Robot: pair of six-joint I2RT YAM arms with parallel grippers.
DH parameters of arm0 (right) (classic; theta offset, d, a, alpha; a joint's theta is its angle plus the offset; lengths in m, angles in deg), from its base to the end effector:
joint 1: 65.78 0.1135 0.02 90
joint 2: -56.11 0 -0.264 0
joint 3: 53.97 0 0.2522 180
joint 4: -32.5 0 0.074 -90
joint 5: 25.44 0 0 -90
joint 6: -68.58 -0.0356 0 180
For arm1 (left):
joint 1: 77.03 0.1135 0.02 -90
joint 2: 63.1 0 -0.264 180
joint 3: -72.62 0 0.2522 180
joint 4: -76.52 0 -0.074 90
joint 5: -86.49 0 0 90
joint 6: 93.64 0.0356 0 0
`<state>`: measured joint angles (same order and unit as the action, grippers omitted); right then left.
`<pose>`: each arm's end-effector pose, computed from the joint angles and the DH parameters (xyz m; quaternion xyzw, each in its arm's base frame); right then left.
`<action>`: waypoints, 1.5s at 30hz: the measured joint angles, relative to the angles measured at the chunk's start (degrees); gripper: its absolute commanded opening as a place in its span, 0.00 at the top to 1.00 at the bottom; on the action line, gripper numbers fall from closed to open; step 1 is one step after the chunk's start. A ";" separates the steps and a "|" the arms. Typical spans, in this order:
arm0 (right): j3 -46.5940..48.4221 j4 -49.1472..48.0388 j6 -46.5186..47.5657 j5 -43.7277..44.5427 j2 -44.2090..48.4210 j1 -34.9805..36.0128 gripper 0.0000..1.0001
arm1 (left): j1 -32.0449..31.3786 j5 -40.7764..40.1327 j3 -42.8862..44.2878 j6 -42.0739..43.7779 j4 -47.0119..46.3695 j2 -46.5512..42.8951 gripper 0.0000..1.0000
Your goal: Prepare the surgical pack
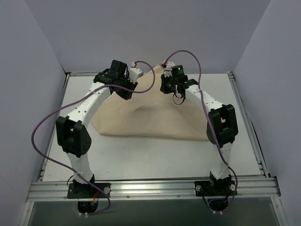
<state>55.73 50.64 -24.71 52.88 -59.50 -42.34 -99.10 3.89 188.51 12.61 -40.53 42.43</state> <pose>0.4415 0.1993 0.2812 -0.2005 0.8120 0.2082 0.5071 0.3738 -0.1565 0.3264 0.3298 0.8861 -0.0773 0.3165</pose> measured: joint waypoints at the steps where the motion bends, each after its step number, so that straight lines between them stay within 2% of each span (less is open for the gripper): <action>1: -0.37 -0.87 -0.76 -3.02 -0.22 -0.85 0.99 | -0.70 0.31 1.86 0.28 0.33 1.16 0.64; 5: -0.98 -4.85 -2.49 -11.80 -3.48 -3.43 1.00 | -1.84 2.01 11.54 0.44 1.09 8.90 0.71; 12: -3.72 -12.31 -8.46 -22.64 -11.41 -5.49 1.00 | -1.92 9.33 43.65 -1.75 9.01 34.36 0.71; 14: -3.82 -12.37 -9.68 -24.81 -12.92 -5.79 1.00 | -2.16 11.78 47.67 -3.15 10.54 38.71 0.71; 17: -3.67 -12.22 -10.75 -27.52 -14.10 -5.90 1.00 | -2.75 14.80 47.04 -4.09 12.24 40.46 0.71; 23: -2.99 -10.36 -10.69 -30.27 -15.72 -6.23 1.00 | -5.18 20.63 32.13 -5.46 8.11 36.79 0.71; 27: -2.97 -9.79 -10.84 -30.93 -17.25 -6.29 1.00 | -5.79 22.69 29.44 -7.30 5.38 36.52 0.71; 38: -1.16 -9.27 -12.39 -31.61 -18.43 -6.54 1.00 | -4.83 26.14 31.54 -10.62 5.49 38.27 0.70; 42: 4.35 -4.79 -11.98 -29.97 -20.26 -6.51 0.99 | -4.74 24.94 33.83 -9.86 6.01 38.27 0.70; 45: 10.73 0.55 -11.45 -24.02 -21.20 -6.54 0.92 | -4.79 22.10 37.33 -9.33 5.57 37.77 0.69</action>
<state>66.46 51.19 -36.17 28.86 -80.70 -48.88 -103.88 25.99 225.84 3.28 -34.95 80.20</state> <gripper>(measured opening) 0.045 0.298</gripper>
